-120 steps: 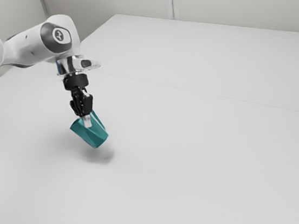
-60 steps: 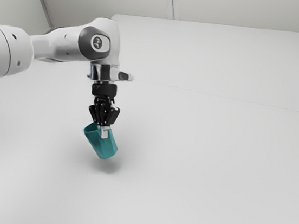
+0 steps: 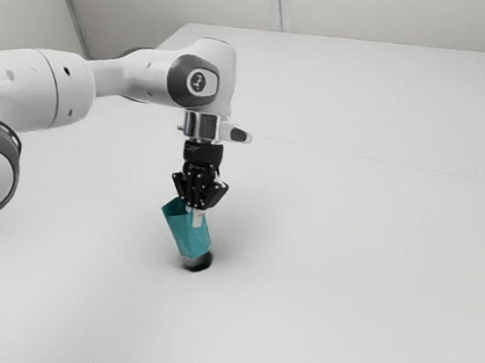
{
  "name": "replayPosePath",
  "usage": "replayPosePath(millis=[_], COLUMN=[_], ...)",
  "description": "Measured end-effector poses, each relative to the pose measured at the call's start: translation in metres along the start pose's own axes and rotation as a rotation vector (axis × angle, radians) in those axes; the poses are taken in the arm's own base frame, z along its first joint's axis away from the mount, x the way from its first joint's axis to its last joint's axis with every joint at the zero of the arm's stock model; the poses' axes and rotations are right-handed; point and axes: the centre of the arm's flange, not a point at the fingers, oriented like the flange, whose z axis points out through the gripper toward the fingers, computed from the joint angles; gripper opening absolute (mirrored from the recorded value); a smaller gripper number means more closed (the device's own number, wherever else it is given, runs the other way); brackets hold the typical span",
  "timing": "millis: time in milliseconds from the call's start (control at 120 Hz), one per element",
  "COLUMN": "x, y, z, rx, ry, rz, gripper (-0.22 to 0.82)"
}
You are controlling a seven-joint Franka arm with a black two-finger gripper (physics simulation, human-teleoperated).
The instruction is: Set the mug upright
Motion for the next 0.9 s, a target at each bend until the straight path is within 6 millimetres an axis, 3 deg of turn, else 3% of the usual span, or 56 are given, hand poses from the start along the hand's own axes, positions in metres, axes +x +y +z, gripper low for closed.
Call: replayPosePath(millis=[225,900], x=[0.015,0.029], y=[-0.005,0.005], z=[0.013,0.011], rx=[0.025,0.055], ry=[-0.008,0.086], rz=[-0.051,-0.119], gripper=[-0.18,-0.14])
